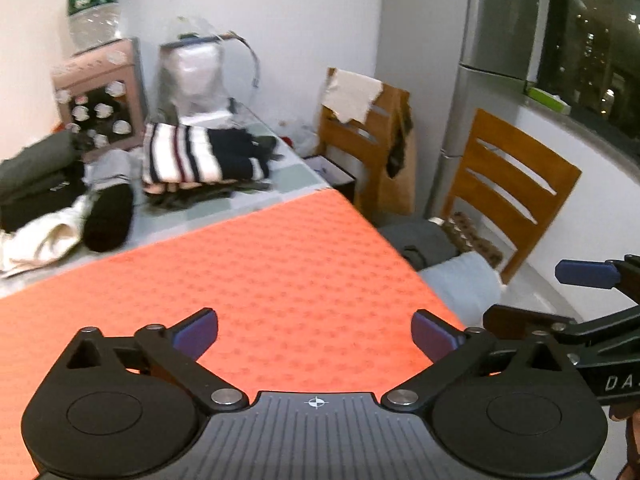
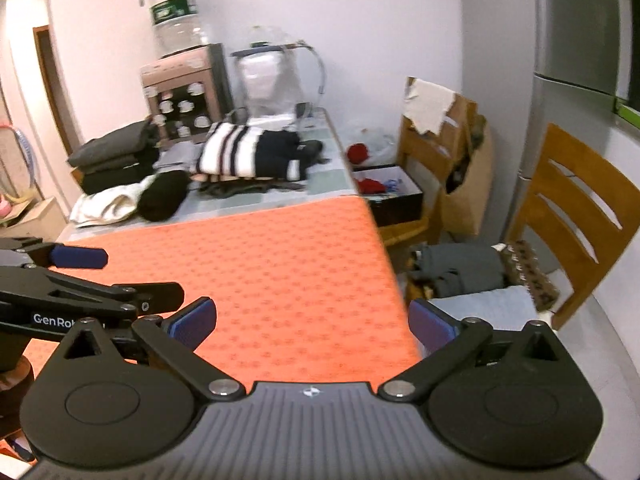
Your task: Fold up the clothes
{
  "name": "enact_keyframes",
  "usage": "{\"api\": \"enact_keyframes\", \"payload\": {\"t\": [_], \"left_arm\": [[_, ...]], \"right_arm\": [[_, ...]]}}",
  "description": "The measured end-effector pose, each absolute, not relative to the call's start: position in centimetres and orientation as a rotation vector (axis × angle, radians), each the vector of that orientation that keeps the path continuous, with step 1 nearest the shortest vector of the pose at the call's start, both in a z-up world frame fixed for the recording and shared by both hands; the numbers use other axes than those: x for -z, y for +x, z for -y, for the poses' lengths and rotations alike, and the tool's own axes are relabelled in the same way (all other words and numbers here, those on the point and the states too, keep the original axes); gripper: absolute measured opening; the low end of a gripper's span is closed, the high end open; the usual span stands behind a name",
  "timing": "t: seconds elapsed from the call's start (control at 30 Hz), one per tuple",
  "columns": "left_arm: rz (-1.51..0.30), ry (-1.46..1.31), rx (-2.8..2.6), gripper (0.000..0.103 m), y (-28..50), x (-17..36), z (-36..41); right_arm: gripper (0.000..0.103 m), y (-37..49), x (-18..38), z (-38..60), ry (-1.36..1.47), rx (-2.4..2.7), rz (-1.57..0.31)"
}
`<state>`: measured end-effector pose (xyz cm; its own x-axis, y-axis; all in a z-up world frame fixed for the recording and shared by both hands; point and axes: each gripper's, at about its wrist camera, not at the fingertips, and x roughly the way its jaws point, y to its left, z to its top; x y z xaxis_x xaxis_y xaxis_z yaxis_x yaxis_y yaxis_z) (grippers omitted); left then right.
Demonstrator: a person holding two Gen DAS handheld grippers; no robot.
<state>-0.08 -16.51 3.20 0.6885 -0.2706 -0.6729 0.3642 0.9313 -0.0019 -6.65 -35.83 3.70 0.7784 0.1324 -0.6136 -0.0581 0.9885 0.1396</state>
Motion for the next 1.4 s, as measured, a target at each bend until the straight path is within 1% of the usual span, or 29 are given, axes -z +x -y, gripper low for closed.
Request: {"api": "enact_keyframes", "payload": {"t": [0.3, 0.47, 0.6, 0.77, 0.9, 1.4], "left_arm": [[-0.697, 0.167, 0.202, 0.103, -1.8, -4.4, 8.8], [-0.674, 0.192, 0.054, 0.103, -3.3, -4.4, 5.9], [-0.735, 0.118, -0.006, 0.103, -3.1, -4.0, 3.5], [-0.807, 0.098, -0.061, 0.103, -2.9, -3.2, 2.3], [-0.844, 0.068, -0.079, 0.103, -2.5, -2.6, 2.1], [-0.861, 0.052, -0.115, 0.103, 0.1, -2.1, 3.2]], "right_arm": [[0.103, -5.6, -5.1, 29.2, 0.134, -0.19, -0.636], [0.103, -4.2, -5.5, 26.4, 0.136, -0.249, -0.628], [0.103, -3.3, -5.6, 24.8, 0.155, -0.282, -0.631], [0.103, -3.0, -5.3, 23.5, 0.126, -0.253, -0.59], [0.103, -1.9, -4.9, 23.4, 0.106, -0.25, -0.627], [0.103, 0.5, -3.8, 24.4, 0.075, -0.254, -0.642]]}}
